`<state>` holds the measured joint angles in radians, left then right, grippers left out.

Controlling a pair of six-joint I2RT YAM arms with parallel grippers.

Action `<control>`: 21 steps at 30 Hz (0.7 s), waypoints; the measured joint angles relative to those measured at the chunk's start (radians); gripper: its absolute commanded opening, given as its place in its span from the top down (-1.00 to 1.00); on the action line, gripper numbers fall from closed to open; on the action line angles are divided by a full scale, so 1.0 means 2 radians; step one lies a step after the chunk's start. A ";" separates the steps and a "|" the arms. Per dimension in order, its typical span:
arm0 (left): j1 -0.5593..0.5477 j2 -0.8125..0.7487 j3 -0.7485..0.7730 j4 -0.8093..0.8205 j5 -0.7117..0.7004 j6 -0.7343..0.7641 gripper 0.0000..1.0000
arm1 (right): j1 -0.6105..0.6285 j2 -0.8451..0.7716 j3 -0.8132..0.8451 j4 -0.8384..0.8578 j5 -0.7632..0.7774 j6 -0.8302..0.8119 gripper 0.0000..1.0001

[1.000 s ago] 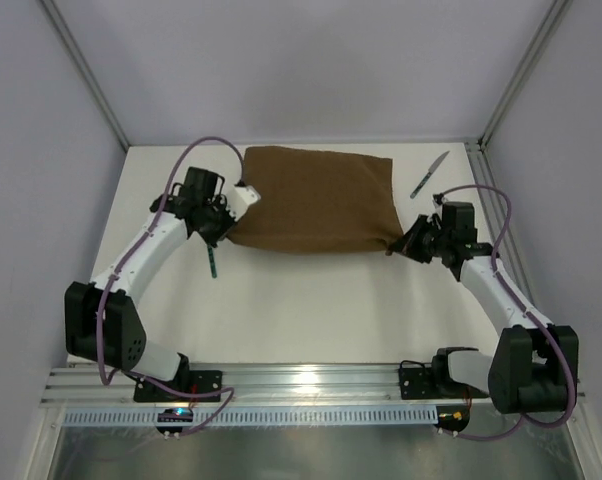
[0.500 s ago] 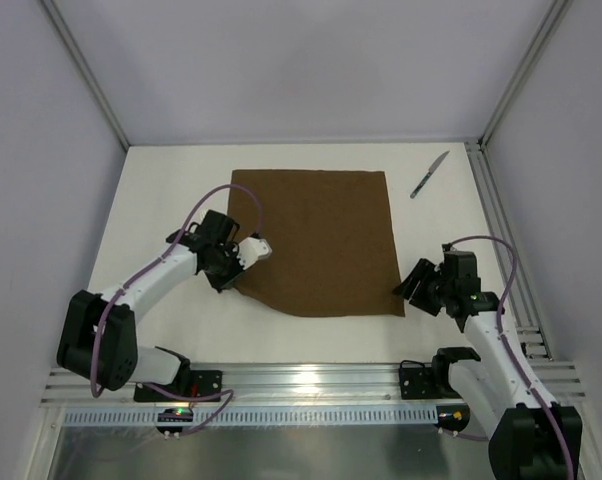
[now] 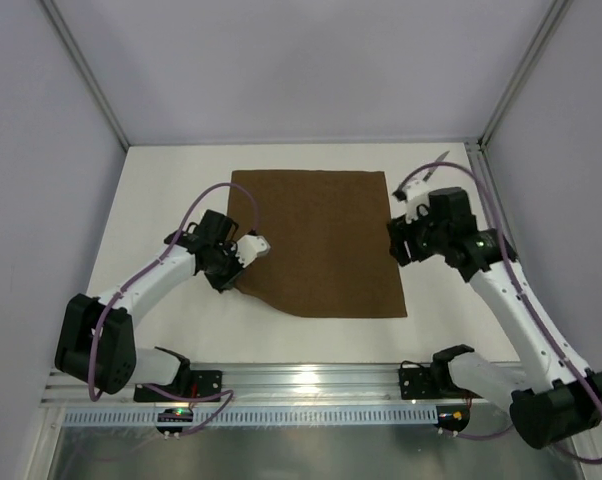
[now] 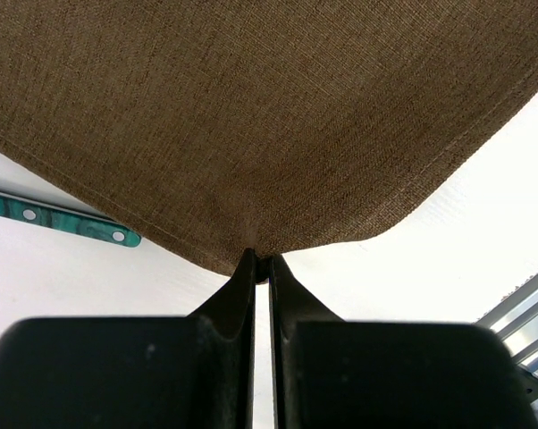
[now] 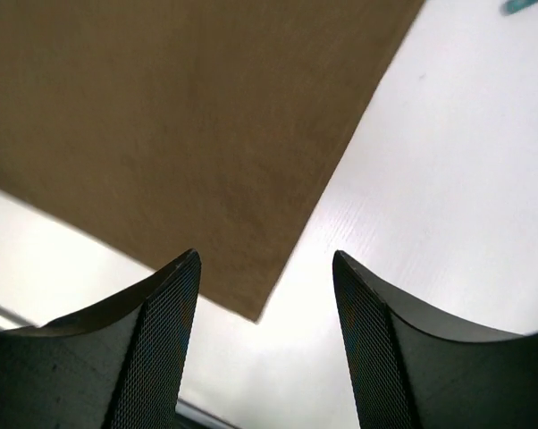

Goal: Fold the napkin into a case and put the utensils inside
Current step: Pick up the flattened napkin from the center of the board.

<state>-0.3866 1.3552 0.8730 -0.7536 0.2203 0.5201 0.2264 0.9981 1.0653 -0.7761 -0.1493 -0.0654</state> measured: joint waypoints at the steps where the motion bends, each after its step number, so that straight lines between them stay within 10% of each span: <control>1: 0.000 0.000 0.000 -0.001 -0.001 -0.003 1.00 | 0.024 0.017 -0.002 -0.012 0.008 -0.042 -0.30; 8: 0.000 0.000 0.000 -0.002 -0.012 -0.023 1.00 | 0.172 0.111 -0.129 -0.045 0.044 -0.241 -0.30; 21: 0.000 0.000 0.003 -0.003 -0.020 -0.048 1.00 | 0.175 0.063 -0.273 0.074 0.094 -0.380 -0.14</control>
<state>-0.3866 1.3552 0.8787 -0.7589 0.1802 0.4240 0.5758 1.1240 0.5198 -0.6273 0.0391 -0.8246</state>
